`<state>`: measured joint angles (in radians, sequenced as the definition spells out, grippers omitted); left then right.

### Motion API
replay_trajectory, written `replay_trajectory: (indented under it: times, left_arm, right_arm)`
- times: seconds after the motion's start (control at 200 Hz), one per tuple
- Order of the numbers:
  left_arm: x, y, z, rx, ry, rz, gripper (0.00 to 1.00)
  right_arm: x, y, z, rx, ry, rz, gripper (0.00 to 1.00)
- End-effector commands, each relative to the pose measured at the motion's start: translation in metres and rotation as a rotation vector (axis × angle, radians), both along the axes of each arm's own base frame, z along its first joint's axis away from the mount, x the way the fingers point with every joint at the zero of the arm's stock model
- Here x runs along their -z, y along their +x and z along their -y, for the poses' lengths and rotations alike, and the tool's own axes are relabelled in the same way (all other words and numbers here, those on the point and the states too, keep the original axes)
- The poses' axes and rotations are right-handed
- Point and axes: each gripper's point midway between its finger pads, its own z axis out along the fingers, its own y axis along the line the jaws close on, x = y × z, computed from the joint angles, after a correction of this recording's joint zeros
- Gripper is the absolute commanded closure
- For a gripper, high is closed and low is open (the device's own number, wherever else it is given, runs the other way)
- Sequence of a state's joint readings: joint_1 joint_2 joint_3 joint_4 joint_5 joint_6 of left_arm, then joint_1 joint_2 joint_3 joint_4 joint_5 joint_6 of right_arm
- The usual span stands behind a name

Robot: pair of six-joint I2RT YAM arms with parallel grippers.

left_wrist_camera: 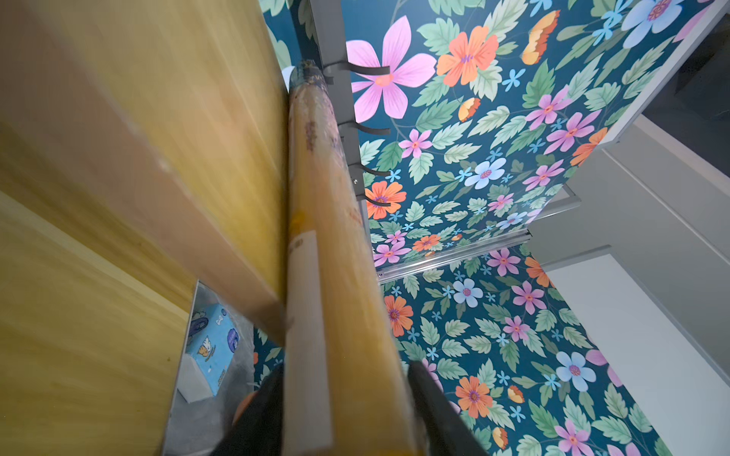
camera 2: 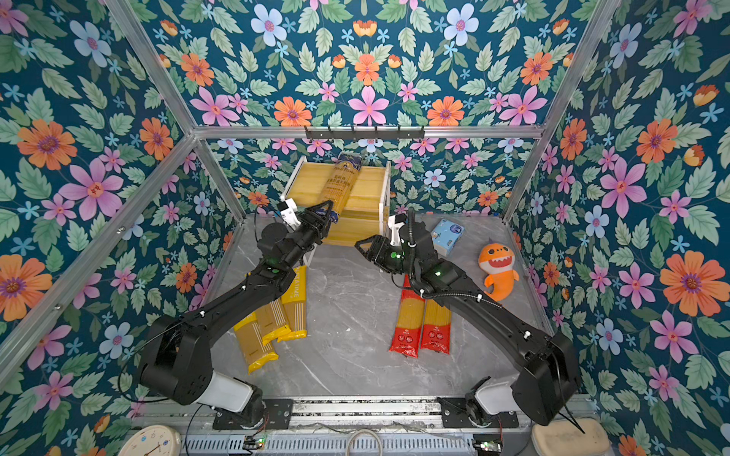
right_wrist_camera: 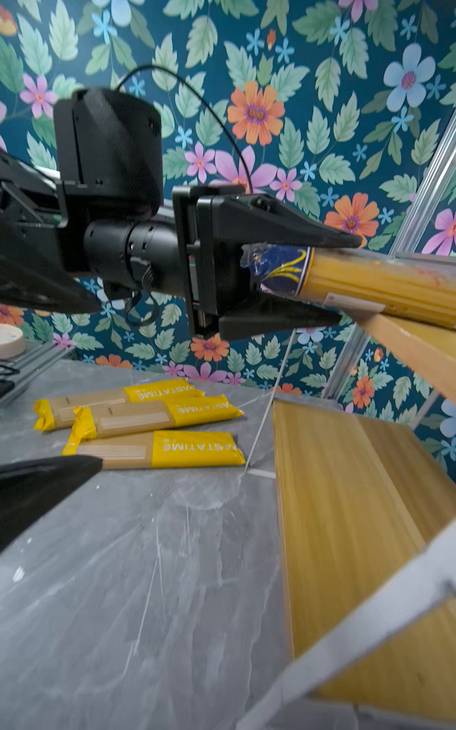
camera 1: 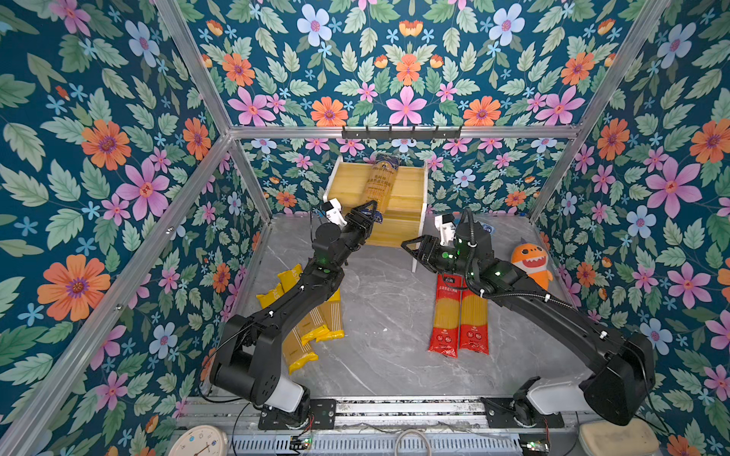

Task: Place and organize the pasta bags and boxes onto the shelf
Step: 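Stand the blue-wrapped bag on the shelf's upper tier and release both grippers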

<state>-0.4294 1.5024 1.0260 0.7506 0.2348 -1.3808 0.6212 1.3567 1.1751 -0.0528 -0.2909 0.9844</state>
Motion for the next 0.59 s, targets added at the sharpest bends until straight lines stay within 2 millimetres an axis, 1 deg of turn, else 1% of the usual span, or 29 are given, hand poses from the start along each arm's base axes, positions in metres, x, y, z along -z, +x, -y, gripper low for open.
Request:
replay_trajectory:
  times: [0.0,0.105,0.205,0.27,0.44,0.49,0.59]
  left_arm:
    - [-0.008,0.0,-0.004,-0.022,-0.036,0.005,0.68]
    - [-0.011,-0.003,-0.014,-0.062,-0.019,-0.02,0.82]
    - [-0.015,-0.002,-0.029,-0.101,0.009,-0.049,0.9]
    - [-0.013,0.0,-0.039,-0.108,0.023,-0.072,0.92]
    - [-0.007,0.014,-0.076,-0.129,0.045,-0.118,0.96]
    - [-0.008,0.019,-0.08,-0.111,0.062,-0.115,0.96]
    - [-0.005,0.031,-0.08,-0.046,0.059,-0.123,0.97]
  right_arm:
    - [0.012,-0.002,0.017,0.056,-0.075,0.024,0.42]
    - [0.018,-0.005,0.024,0.063,-0.116,0.032,0.42]
    - [0.02,-0.005,0.027,0.068,-0.137,0.038,0.42]
    - [0.021,-0.005,0.026,0.068,-0.14,0.041,0.42]
    - [0.024,-0.005,0.026,0.063,-0.137,0.043,0.43]
    - [0.026,-0.006,0.026,0.062,-0.138,0.042,0.43]
    - [0.029,-0.007,0.027,0.061,-0.144,0.037,0.43]
